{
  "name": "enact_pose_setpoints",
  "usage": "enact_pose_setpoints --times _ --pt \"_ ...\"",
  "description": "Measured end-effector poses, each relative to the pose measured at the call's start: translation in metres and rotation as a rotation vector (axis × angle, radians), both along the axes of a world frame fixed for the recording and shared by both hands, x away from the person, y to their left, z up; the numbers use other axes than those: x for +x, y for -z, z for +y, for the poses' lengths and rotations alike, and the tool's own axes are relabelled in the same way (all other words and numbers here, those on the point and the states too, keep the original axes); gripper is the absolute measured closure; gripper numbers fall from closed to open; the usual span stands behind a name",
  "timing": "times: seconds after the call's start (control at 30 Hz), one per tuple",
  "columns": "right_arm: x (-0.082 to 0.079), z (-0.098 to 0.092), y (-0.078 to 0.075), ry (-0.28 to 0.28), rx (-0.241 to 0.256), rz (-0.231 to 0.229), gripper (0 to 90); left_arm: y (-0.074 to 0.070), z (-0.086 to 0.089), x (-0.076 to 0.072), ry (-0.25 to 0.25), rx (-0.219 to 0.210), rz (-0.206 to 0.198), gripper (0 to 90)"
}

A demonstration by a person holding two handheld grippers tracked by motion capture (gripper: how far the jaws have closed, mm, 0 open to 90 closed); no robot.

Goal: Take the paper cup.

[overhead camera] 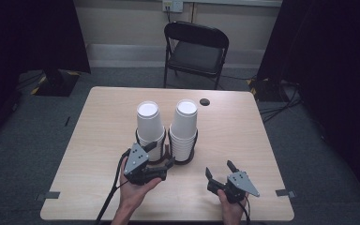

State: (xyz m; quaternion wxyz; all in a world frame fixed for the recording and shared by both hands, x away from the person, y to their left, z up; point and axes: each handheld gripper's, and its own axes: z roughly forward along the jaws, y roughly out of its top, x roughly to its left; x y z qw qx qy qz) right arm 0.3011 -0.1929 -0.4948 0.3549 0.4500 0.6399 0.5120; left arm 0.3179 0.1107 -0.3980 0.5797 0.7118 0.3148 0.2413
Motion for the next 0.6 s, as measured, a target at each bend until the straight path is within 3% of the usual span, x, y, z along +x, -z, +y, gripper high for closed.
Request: enact_pose_setpoints --times 0.33,0.6 --pt "0.001 0.001 0.0 -0.002 -0.003 0.013 15.4 -0.02 -0.013 0.004 0.018 0.023 -0.042 19.3" --pt "0.001 0.001 0.0 -0.002 -0.007 0.014 15.5 -0.036 -0.022 0.016 0.019 0.052 -0.05 18.8"
